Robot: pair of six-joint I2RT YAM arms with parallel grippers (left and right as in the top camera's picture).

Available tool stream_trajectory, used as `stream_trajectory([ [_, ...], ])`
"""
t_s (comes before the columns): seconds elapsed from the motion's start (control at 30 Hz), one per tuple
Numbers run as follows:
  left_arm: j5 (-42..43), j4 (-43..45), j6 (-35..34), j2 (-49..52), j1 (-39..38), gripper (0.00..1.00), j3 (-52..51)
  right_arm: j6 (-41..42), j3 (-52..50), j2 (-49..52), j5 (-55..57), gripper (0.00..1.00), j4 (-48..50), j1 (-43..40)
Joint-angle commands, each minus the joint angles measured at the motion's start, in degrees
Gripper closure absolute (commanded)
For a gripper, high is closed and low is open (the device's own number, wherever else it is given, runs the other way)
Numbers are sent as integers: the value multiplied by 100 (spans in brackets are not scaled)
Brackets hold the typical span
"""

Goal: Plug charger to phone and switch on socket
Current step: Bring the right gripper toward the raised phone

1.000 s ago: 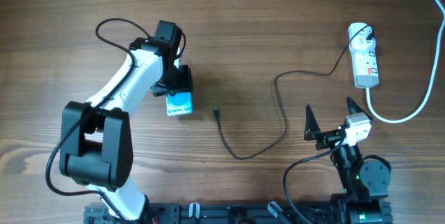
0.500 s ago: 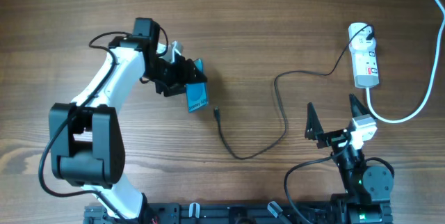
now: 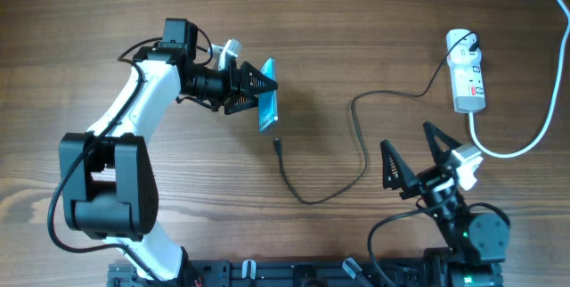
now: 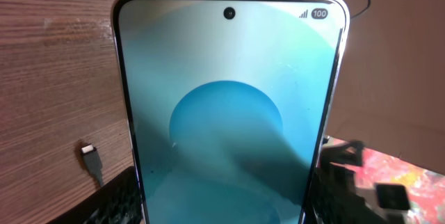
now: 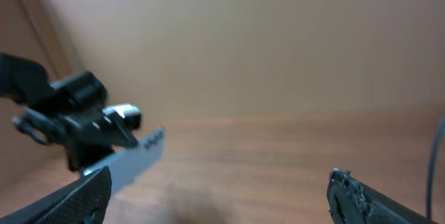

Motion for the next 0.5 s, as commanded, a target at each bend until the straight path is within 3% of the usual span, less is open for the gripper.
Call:
stream_trajectory([
  [0.0, 341, 22, 116, -175, 11, 40, 133, 103, 1215, 699, -393, 0, -61, 28],
  [0.2, 343, 20, 114, -175, 11, 40, 133, -341, 3827, 2911, -1410, 0, -1650, 28],
  [0.37, 339, 87, 111, -175, 11, 40, 133, -1506, 6398, 5189, -1528, 0, -4638, 28],
  [0.47, 339, 131, 114, -175, 11, 40, 133, -1495, 7613, 6391, -1550, 0, -6033, 28],
])
